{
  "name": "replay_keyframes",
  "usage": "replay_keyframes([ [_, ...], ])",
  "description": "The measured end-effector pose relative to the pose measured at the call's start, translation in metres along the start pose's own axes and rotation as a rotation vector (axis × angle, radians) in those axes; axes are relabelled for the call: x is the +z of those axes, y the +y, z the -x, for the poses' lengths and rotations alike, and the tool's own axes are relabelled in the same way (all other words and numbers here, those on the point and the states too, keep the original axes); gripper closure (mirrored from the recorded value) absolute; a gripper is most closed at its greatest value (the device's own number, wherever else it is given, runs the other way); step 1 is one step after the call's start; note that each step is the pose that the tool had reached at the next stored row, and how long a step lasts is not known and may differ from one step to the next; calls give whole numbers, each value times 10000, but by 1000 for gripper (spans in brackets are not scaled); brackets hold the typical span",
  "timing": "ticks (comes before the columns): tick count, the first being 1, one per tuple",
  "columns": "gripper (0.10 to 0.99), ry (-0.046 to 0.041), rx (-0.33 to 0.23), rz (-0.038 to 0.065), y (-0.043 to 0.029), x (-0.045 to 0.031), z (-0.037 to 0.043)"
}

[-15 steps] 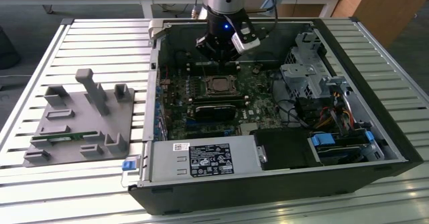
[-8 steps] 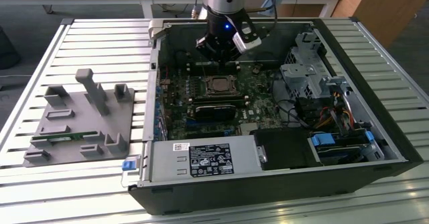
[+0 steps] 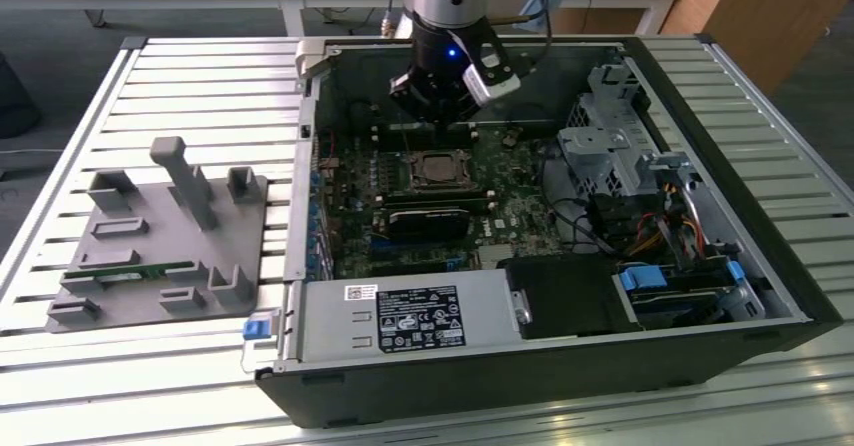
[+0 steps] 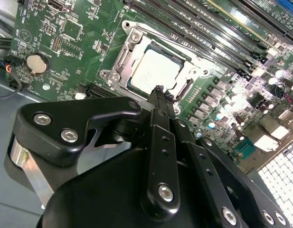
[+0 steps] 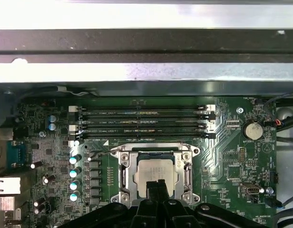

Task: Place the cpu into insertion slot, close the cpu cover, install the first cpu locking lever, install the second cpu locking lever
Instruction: 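Install the first cpu locking lever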

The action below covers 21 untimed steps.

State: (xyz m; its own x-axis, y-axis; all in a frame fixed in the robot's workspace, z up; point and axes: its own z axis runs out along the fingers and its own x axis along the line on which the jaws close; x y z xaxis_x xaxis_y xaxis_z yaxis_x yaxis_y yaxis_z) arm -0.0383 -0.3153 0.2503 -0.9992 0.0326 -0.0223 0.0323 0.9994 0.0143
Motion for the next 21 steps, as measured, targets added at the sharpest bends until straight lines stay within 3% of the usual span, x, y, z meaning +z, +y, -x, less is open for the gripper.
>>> replay_keyframes([
  [6,980,1,-54,1,-3,-1,-82],
  [11,980,10,-722,16,-3,1,-97],
  [16,980,11,-755,16,-5,-1,-150],
  [21,980,8,-754,16,-8,-3,-253],
])
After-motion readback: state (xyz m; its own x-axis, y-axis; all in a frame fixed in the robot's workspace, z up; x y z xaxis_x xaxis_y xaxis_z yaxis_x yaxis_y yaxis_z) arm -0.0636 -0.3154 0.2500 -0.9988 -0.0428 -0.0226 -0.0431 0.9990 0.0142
